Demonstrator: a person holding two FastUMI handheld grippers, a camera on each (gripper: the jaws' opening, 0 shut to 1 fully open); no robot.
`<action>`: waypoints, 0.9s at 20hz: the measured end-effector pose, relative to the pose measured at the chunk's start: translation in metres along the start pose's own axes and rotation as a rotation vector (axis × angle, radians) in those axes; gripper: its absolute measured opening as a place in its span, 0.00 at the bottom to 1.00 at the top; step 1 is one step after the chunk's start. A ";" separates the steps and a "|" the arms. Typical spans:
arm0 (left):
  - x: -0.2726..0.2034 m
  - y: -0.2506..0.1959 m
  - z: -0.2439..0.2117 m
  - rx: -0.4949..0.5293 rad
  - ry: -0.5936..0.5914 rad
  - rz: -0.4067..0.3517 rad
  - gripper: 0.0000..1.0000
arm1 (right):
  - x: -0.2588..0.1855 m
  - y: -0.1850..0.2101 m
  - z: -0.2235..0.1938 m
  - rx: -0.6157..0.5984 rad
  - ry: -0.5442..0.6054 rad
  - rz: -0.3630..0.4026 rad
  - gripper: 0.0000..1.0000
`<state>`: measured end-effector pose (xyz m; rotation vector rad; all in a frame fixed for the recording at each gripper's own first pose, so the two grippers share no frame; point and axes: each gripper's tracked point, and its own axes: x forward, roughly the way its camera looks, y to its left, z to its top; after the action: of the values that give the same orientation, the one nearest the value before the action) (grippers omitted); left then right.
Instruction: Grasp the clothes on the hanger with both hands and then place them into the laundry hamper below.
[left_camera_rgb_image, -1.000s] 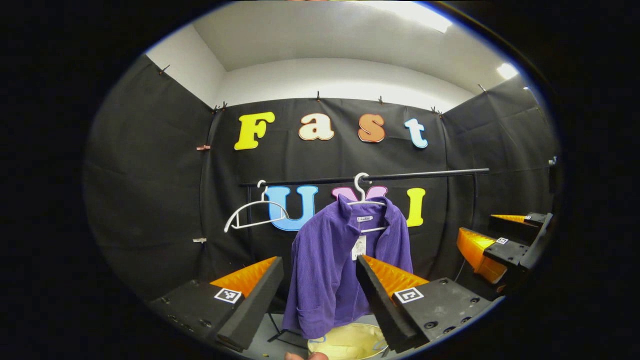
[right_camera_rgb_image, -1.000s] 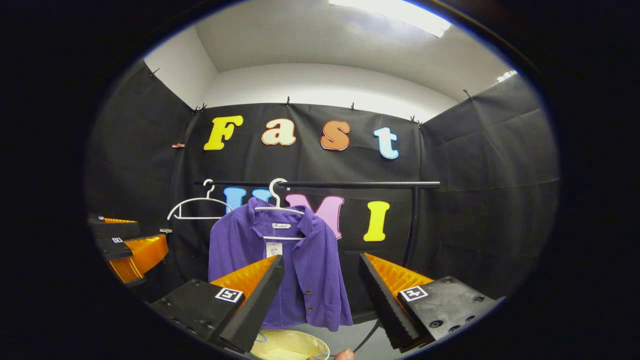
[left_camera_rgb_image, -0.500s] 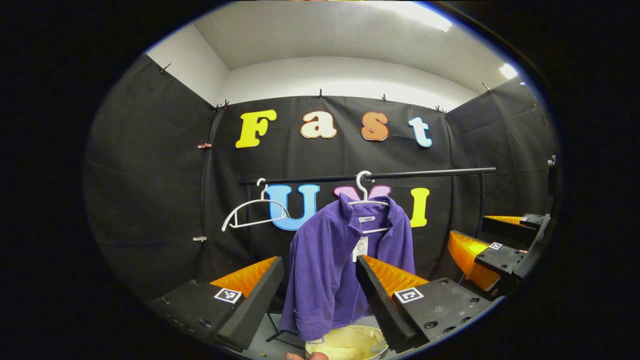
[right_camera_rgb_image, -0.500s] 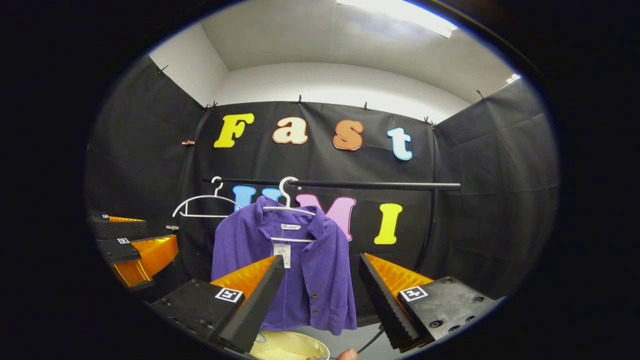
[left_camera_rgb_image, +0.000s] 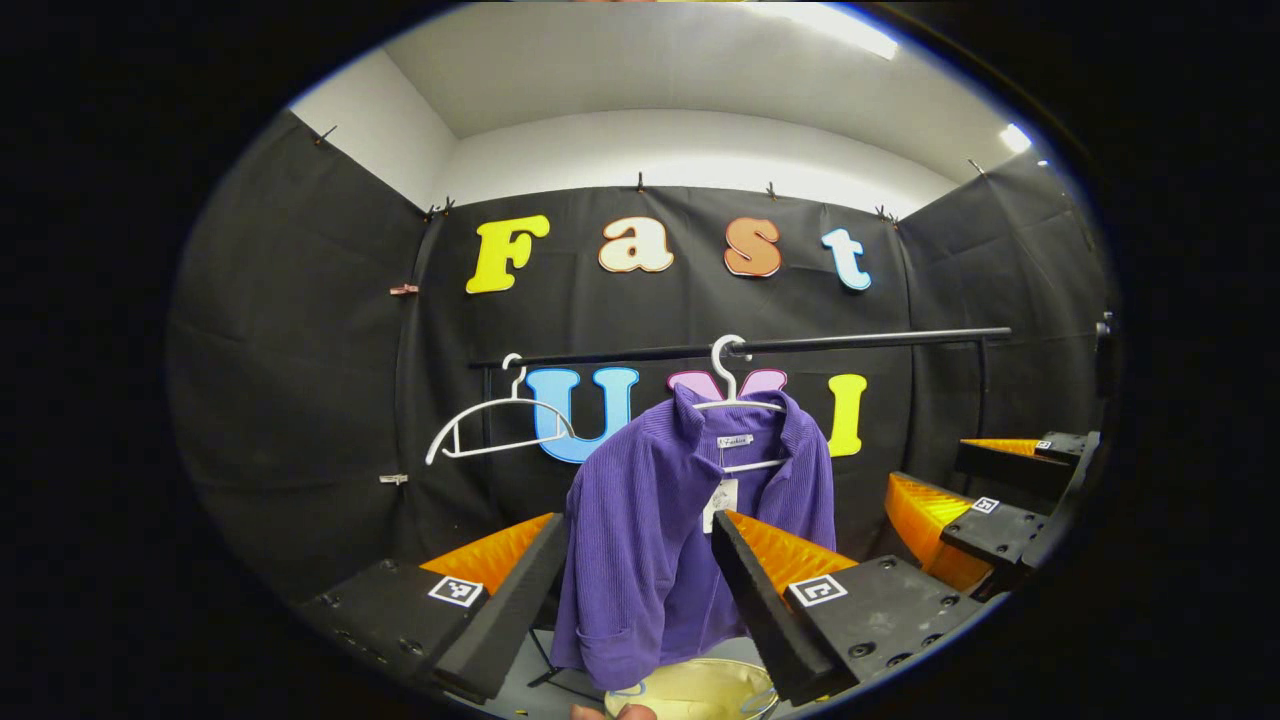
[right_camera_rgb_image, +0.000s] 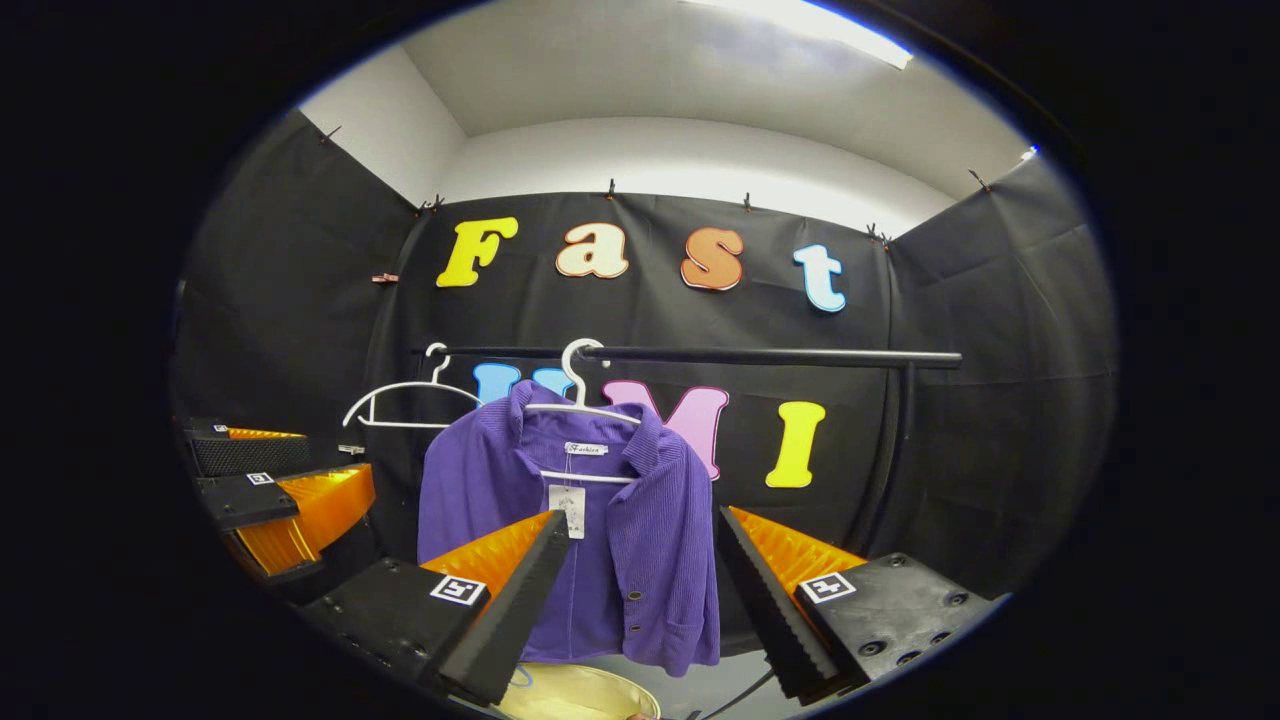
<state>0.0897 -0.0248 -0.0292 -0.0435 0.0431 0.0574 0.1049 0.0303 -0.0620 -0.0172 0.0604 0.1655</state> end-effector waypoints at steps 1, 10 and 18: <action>0.007 -0.002 0.001 0.002 -0.005 0.001 0.95 | 0.009 -0.004 -0.001 0.002 -0.003 -0.006 0.97; 0.099 -0.034 -0.010 -0.005 0.006 0.008 0.95 | 0.077 -0.042 -0.004 -0.017 -0.079 -0.020 0.97; 0.181 -0.053 -0.033 0.031 0.022 0.075 0.92 | 0.104 -0.055 -0.035 0.016 -0.056 0.004 0.97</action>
<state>0.2717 -0.0692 -0.0679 -0.0120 0.0675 0.1315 0.2147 -0.0073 -0.1022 0.0031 0.0058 0.1696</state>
